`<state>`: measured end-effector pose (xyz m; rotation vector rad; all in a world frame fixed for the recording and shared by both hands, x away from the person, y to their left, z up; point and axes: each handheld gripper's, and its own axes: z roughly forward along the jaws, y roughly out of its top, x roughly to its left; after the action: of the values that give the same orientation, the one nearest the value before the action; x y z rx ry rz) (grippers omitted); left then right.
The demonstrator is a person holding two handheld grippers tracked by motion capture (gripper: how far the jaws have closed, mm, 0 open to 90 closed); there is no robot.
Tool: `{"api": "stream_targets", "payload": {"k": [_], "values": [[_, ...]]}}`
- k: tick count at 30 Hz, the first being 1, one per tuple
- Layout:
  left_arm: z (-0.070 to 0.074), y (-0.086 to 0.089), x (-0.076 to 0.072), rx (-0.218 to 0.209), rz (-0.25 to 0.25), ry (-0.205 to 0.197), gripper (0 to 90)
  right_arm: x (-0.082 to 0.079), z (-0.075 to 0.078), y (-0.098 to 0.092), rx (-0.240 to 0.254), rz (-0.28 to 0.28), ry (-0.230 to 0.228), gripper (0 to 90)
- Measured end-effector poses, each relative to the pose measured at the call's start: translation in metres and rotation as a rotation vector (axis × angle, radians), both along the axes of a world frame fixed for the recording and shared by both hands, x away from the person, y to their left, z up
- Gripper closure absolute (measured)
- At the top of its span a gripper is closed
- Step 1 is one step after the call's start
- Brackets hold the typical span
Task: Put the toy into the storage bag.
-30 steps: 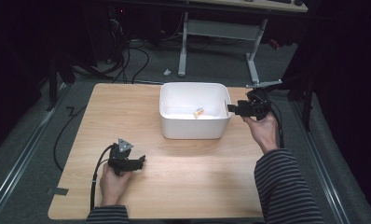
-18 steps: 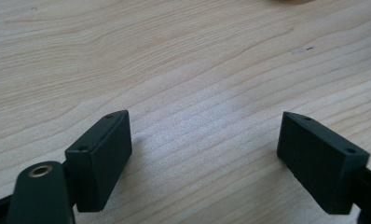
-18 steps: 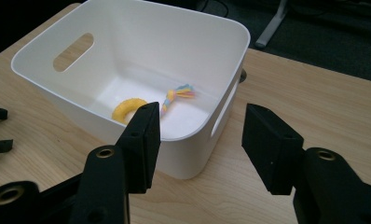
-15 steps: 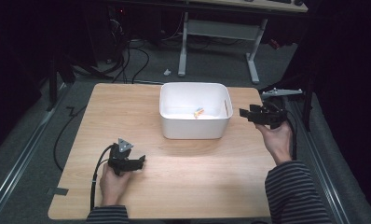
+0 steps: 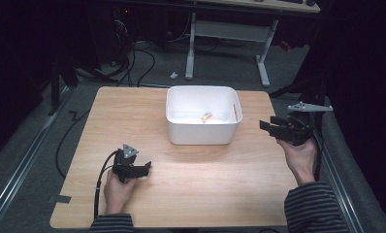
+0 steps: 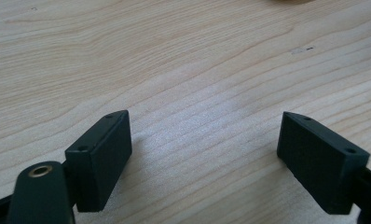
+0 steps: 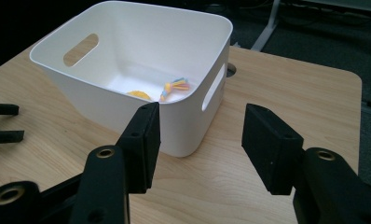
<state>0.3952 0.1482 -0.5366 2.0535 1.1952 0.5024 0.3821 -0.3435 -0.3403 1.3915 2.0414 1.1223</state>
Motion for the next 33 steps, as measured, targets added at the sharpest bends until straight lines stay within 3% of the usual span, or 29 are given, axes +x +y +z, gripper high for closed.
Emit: {"api": "stream_targets", "payload": {"k": [7, 13, 22, 33], "values": [[0.000, 0.000, 0.000, 0.000, 0.000, 0.000, 18.0, -0.022, -0.003, -0.015, 0.010, -0.013, -0.022, 47.6], [0.000, 0.000, 0.000, 0.000, 0.000, 0.000, 18.0, -0.035, 0.002, -0.014, 0.017, -0.004, -0.055, 47.6], [0.000, 0.000, 0.000, -0.001, 0.000, 0.000, 18.1, -0.058, 0.006, -0.009, -0.011, 0.009, -0.089, 47.6], [0.000, 0.000, 0.000, -0.002, 0.001, 0.000, 18.1, -0.076, 0.004, -0.004, -0.036, 0.011, -0.081, 47.3]]}}
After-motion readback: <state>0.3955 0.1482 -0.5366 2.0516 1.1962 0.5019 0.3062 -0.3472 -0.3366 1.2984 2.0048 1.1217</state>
